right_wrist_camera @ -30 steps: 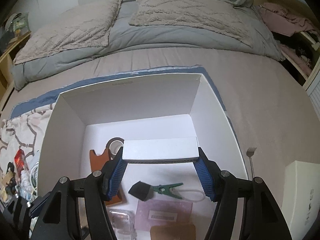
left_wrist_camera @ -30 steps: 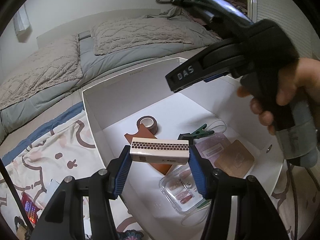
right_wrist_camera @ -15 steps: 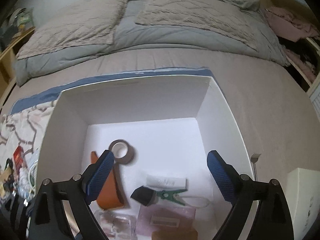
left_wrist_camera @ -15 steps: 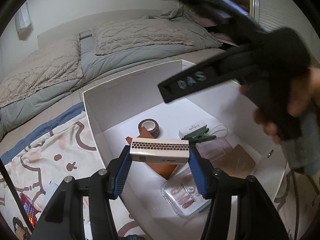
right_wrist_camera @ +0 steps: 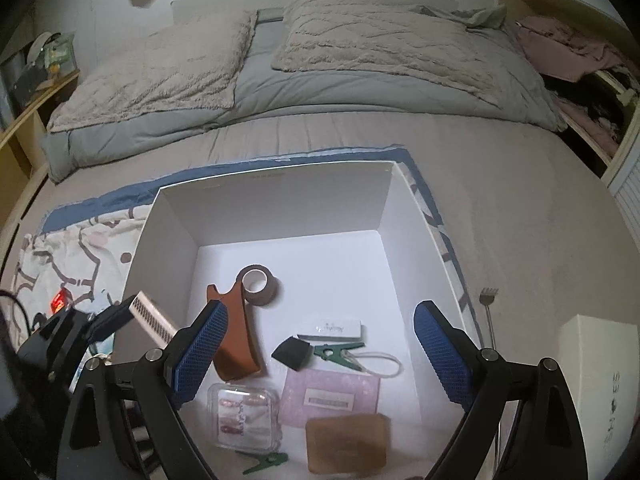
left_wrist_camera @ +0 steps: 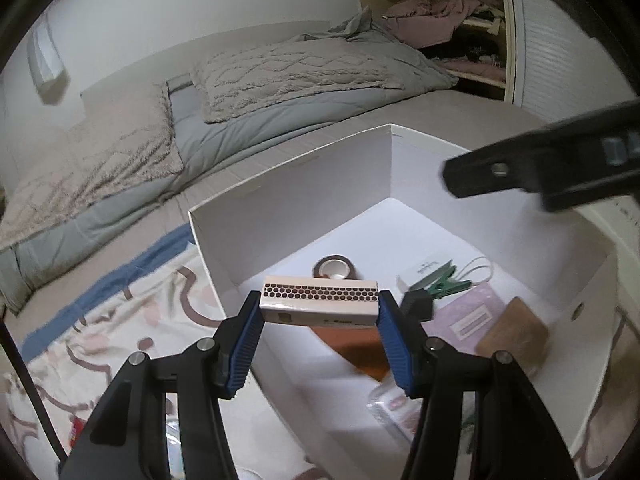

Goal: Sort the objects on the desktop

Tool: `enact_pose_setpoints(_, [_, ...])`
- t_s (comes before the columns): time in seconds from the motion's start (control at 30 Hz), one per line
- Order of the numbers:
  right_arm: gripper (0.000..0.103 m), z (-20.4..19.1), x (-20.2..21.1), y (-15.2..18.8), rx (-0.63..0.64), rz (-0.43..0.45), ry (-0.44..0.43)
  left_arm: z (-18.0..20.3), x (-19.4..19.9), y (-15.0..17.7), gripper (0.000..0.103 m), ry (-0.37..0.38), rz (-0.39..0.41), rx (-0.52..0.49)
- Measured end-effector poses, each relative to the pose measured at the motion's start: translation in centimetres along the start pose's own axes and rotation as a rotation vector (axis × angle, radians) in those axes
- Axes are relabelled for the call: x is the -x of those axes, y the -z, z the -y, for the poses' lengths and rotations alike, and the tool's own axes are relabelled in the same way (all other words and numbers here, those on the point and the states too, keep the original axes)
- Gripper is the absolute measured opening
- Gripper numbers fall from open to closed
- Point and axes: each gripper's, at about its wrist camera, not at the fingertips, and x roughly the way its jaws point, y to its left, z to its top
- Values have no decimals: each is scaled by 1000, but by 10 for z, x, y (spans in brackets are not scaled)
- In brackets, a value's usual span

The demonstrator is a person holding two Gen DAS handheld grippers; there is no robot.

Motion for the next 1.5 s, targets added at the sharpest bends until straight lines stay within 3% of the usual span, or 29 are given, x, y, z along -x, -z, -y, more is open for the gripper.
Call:
enact_pose_setpoints(0.5, [94,9,9,17,10,5,26,11,-2,3,56,-15,-23,-262])
enact_pose_setpoints(0.53, [94,9,10,18,10,7,25,11,-3,3,57,-9,-28,-265])
enact_pose_setpoints(0.6, [94,9,10,21,12,5,29,11,-3,6,79,-13,-35,-264])
enact_pose_setpoints(0.67, [94,10,10,23,15,2,30,12,-2,8,84,-27,-20,-274])
enact_pose_setpoints(0.97, [94,15,7,30,-32,3,18,14,1,12,85,-38,-29,-283])
enact_pose_setpoints(1.3, [94,13,13,37,-51,21,10,7,13,13,85,-31,-38,-222])
enact_pose_setpoints(1.5, [94,15,26,43,-78,79,-2,3,24,13,85,-33,-30,-196])
